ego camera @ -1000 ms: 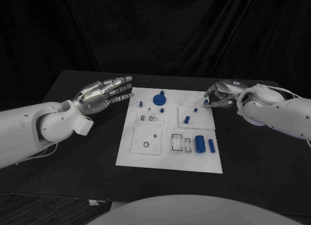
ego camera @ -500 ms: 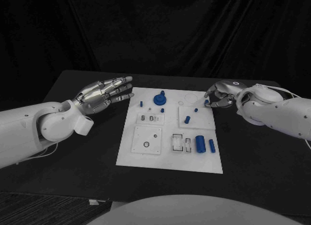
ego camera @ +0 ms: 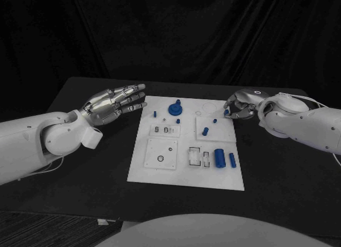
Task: Assemble the parts on the task board
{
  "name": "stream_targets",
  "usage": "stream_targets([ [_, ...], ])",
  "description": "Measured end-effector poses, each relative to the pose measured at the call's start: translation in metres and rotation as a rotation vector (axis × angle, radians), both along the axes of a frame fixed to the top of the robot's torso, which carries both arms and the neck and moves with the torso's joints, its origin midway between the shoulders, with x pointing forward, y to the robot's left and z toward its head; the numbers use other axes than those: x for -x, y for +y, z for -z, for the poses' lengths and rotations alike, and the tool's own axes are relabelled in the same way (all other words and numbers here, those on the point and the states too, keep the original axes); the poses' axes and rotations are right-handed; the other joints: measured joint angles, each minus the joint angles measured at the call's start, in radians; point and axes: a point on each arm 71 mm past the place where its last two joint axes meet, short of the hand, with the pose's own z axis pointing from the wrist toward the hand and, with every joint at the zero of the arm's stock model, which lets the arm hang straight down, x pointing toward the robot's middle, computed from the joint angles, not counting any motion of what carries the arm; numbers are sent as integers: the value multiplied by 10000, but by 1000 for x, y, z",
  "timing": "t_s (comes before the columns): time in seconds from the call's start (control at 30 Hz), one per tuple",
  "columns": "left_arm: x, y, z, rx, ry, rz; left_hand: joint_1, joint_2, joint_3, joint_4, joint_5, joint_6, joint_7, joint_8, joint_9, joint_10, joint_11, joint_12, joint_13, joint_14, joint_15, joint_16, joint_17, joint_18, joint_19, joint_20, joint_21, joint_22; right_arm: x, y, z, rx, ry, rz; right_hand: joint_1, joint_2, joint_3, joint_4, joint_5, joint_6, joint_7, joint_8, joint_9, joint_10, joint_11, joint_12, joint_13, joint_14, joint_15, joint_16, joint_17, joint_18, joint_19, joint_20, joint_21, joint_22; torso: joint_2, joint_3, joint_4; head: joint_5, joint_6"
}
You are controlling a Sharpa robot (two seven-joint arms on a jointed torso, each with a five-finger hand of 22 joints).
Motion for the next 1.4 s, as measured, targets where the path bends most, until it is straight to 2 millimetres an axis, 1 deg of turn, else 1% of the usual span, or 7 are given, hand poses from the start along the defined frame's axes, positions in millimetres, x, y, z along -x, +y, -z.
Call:
stream_targets([
  [0.37, 0, 0, 0, -4, 19, 17, 0, 0, 0, 0, 0, 0, 0, 0, 0, 0, 0, 0, 0, 0, 0, 0, 0, 0, 0, 0, 0, 0, -1, 0, 2, 55, 90, 65, 155, 83, 0, 0, -4, 184, 73, 51, 84, 3, 4, 0, 0, 0, 1, 0, 0, 0, 49, 52, -1, 0, -2, 3, -4, -7, 0],
  [0.77, 0, 0, 1, -8, 41, 33, 0, 0, 0, 0, 0, 0, 0, 0, 0, 0, 0, 0, 0, 0, 0, 0, 0, 0, 0, 0, 0, 0, -2, 1, 4, 127, 235, 131, 158, 85, 2, -2, -2, 276, 33, 98, 140, 70, 70, 0, 0, 0, 1, 0, 0, 0, 49, 52, -1, 0, -4, 2, -3, 5, -1],
  [0.8, 0, 0, 1, -10, 44, 33, 0, 0, 0, 0, 0, 0, 0, 0, 0, 0, 0, 0, 0, 0, 0, 0, 0, 1, 0, 0, 0, 0, -2, 1, 4, 133, 246, 140, 186, 113, 2, -2, -2, 352, 84, 127, 143, 70, 70, 0, 0, 0, 1, 0, 0, 0, 49, 52, -2, 0, -4, 2, -2, 5, -1],
  [0.93, 0, 0, 1, -13, 52, 34, 0, 0, 0, 0, 0, 0, 0, 0, 0, 0, 0, 0, 0, 0, 0, 0, 0, 1, 0, 0, 0, 0, -2, 1, 4, 147, 275, 165, 261, 188, 124, -123, 1, 416, 16, 226, 204, 70, 70, 0, 0, 0, 2, 0, 0, 0, 49, 51, -2, 0, -4, 1, -1, 4, -1],
  [1.0, 0, 0, 2, -15, 57, 37, 0, 0, 0, 0, 0, 0, 0, 0, 0, 0, 0, 0, 0, 0, 0, 0, 0, 0, 0, 0, 0, 0, -2, 1, 5, 149, 280, 171, 262, 188, 124, -123, 1, 505, 102, 283, 241, 70, 70, 0, 0, 0, 2, 0, 0, 0, 49, 52, -2, 0, -4, 1, -1, 4, -1],
  [1.2, 0, 0, 2, -22, 69, 39, 0, 0, 0, 0, 0, 0, 0, 0, 0, 0, 0, 0, 0, 0, 0, 0, 0, 0, 0, 0, 0, 0, -2, 2, 5, 145, 281, 167, 408, 335, 124, -124, 1, 700, 19, 330, 290, 70, 70, 0, 0, 0, 1, 0, 0, 0, 49, 52, -2, 0, -5, 0, -1, 10, -1],
  [1.4, 0, 0, 3, -24, 84, 40, 0, -1, 0, 0, 0, 0, 0, 0, 0, 0, 0, 0, 0, 0, 0, 0, 0, 0, 0, 0, 0, 0, -2, 2, 5, 130, 246, 173, 407, 334, 125, -125, 0, 755, 70, 378, 313, 70, 70, 0, 0, 0, 1, 0, 0, 0, 49, 51, -3, 0, -4, -5, -1, 15, -1],
])
